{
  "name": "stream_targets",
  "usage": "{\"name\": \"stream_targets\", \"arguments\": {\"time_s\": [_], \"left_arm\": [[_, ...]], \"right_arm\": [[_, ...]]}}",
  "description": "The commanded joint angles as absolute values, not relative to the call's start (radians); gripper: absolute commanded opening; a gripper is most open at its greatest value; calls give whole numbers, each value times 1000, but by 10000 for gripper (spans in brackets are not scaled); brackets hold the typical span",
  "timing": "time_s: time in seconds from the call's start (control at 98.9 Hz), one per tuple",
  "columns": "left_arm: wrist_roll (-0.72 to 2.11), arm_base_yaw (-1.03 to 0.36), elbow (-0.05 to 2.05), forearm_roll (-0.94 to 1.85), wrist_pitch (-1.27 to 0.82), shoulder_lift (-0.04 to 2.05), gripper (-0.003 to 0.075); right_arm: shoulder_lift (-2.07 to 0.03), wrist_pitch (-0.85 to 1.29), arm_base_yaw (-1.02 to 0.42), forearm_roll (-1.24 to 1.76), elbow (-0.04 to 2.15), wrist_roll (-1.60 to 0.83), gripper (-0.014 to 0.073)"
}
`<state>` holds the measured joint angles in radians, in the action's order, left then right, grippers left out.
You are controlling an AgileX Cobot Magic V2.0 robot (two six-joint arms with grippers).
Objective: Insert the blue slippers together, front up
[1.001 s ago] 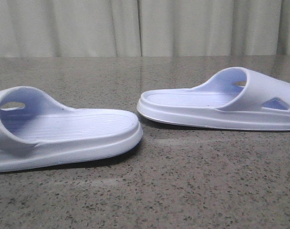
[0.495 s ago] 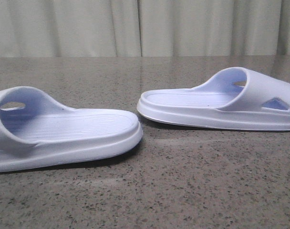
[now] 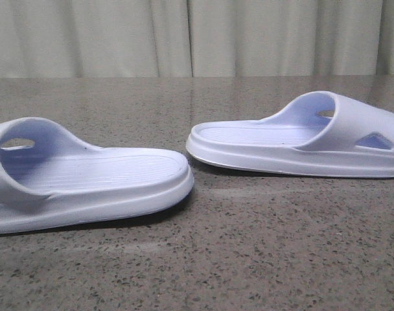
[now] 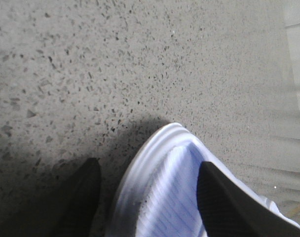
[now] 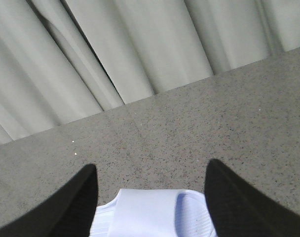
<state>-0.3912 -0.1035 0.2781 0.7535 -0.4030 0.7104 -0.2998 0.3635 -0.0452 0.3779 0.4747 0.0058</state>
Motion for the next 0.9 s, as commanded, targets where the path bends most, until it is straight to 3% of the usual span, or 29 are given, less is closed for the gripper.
{"name": "stream_targets", "arguments": {"time_s": [0.0,0.647,0.89], "left_arm": [[-388,-110,300,762,-401,724,384],[-261,-110,300,859,-454,724,380],[-259,-110,300,850,-454,724,270]], "right_arm": [[-317,282,-38,387,509,0,404],[-317,282,-38,387,509,0,404],[-317,282,-38,387,509,0,404]]}}
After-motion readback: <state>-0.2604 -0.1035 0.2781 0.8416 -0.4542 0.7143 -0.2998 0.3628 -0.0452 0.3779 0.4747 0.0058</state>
